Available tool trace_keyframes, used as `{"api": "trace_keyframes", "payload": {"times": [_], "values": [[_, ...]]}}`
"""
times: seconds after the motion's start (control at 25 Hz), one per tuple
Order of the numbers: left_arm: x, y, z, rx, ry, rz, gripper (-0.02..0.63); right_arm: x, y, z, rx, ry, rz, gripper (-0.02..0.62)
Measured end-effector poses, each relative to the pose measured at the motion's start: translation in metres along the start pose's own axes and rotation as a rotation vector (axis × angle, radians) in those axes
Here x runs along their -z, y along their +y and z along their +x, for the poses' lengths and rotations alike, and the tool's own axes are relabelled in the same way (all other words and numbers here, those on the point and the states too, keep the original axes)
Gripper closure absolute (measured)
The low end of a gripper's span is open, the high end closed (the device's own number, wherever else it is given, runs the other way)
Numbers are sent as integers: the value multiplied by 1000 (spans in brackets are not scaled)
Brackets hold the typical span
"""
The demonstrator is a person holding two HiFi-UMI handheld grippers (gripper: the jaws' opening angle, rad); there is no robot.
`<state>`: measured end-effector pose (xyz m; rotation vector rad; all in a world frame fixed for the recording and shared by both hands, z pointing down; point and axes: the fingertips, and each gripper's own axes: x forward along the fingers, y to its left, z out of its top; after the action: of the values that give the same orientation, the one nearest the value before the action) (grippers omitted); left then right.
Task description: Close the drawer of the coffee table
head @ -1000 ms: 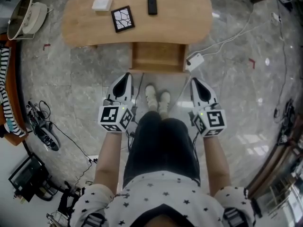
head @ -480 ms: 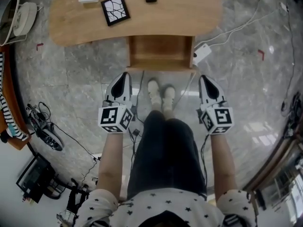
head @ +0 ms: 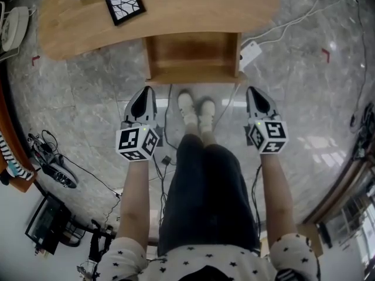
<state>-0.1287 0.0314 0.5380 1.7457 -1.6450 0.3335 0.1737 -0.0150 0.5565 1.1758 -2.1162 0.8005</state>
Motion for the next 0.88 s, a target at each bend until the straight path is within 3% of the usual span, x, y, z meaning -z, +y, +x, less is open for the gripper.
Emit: {"api": "trace_keyframes", "payload": {"times": [0.44,0.88], "values": [[53,31,25,-41,114,-1,598,55,-27,37,46,110,8,588],[83,50,38,-31,258,101,591,81,-40,59,28,225,-61,588]]}}
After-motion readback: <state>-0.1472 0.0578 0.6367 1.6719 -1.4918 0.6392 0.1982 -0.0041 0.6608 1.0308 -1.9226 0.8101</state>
